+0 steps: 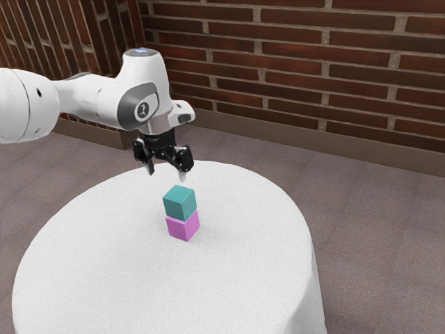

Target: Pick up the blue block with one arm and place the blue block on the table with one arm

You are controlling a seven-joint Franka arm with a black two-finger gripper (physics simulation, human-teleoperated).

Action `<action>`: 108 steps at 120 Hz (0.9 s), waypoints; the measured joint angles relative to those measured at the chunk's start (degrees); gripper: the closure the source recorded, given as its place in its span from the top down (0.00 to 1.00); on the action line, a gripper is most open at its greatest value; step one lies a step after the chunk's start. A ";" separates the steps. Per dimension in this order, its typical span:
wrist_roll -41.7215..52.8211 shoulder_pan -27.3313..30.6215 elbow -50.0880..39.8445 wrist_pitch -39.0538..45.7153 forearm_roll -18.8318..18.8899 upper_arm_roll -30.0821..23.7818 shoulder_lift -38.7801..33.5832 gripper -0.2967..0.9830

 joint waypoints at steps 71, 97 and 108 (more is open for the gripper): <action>6.75 0.28 -0.75 1.46 -1.66 -1.47 4.21 0.77; 9.15 7.44 2.89 0.40 -1.94 -8.19 8.38 0.77; 10.08 9.44 3.98 0.18 -1.96 -9.86 9.85 0.77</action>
